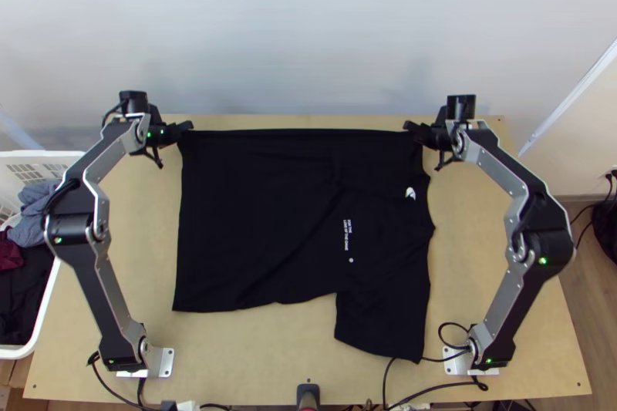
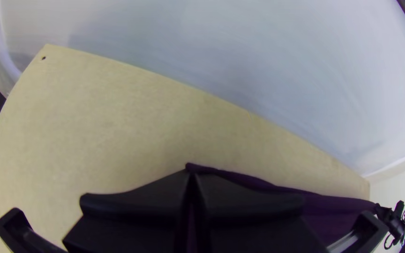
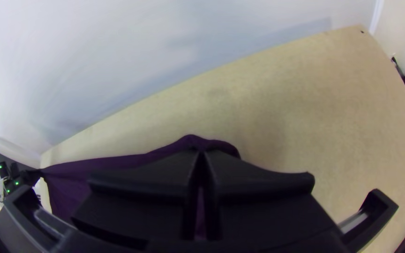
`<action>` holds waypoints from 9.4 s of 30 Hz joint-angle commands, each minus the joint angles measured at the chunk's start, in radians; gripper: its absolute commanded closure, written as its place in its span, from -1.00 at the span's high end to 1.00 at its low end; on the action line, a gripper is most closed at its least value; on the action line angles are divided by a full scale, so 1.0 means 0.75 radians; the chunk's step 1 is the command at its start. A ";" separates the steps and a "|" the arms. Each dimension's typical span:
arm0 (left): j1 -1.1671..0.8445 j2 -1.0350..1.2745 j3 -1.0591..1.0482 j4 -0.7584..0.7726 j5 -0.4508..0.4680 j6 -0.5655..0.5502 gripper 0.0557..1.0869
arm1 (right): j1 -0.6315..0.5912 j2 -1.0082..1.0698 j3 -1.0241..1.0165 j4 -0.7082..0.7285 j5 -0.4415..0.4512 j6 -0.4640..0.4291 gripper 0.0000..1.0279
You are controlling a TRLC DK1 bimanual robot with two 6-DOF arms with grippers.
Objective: Fold the t-shirt
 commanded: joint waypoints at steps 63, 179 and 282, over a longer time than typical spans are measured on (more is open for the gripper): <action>-0.008 -0.769 -0.866 -0.270 0.223 0.103 0.90 | 0.089 -0.488 -0.499 -0.344 0.061 0.013 0.11; 0.111 -1.237 -1.457 -0.945 0.311 1.514 -0.92 | 0.023 -0.955 -1.262 -0.688 -0.230 -0.476 -0.94; 0.029 -0.263 -0.275 -0.497 0.356 0.692 0.70 | 0.052 0.166 0.086 -0.406 0.089 -0.230 0.86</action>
